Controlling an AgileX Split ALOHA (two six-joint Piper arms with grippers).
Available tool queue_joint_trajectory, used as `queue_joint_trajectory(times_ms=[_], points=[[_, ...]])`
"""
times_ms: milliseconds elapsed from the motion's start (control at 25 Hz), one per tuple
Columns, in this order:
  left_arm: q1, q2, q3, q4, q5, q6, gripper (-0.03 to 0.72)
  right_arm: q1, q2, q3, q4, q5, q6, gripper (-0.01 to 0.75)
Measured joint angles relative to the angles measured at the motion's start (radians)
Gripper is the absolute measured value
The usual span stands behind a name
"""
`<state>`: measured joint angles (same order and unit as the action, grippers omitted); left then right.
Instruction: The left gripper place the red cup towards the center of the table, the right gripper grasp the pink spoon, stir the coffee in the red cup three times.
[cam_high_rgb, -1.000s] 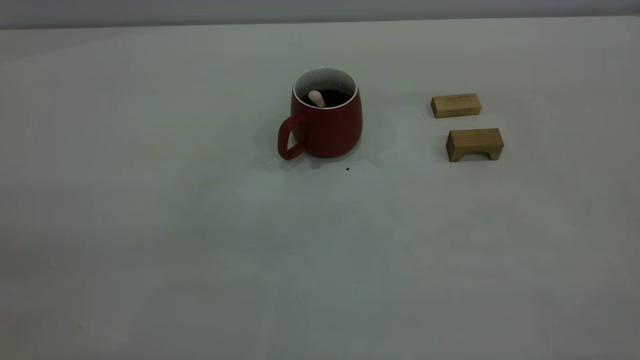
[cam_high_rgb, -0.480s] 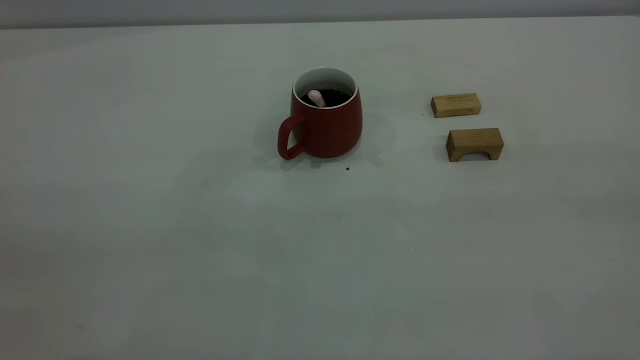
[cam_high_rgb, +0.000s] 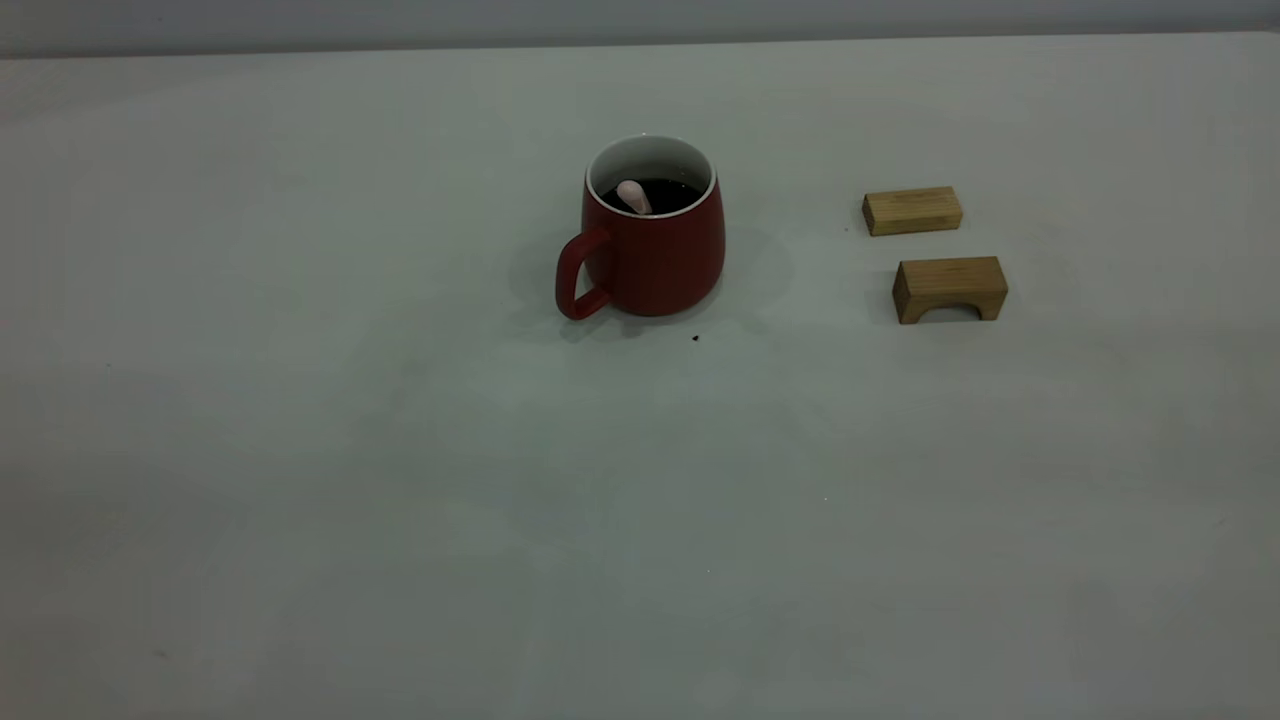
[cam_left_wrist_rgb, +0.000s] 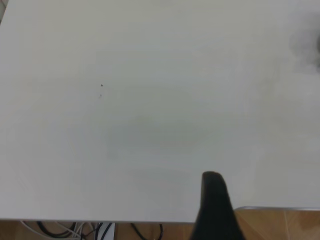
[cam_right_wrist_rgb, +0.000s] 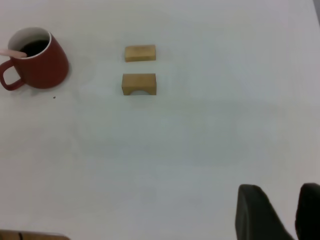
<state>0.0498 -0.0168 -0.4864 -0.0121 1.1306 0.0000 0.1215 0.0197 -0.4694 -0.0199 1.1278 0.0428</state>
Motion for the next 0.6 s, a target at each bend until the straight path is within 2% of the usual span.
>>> queue_joint_trajectory(times_ms=[200, 440, 600], points=[[0.000, 0.000, 0.000, 0.000, 0.000, 0.000, 0.586, -0.003, -0.001, 0.000, 0.001, 0.000, 0.000, 0.239], [0.000, 0.000, 0.000, 0.000, 0.000, 0.000, 0.586, -0.079, -0.001, 0.000, 0.001, 0.000, 0.000, 0.239], [0.000, 0.000, 0.000, 0.000, 0.000, 0.000, 0.586, -0.083, -0.001, 0.000, 0.001, 0.000, 0.000, 0.239]])
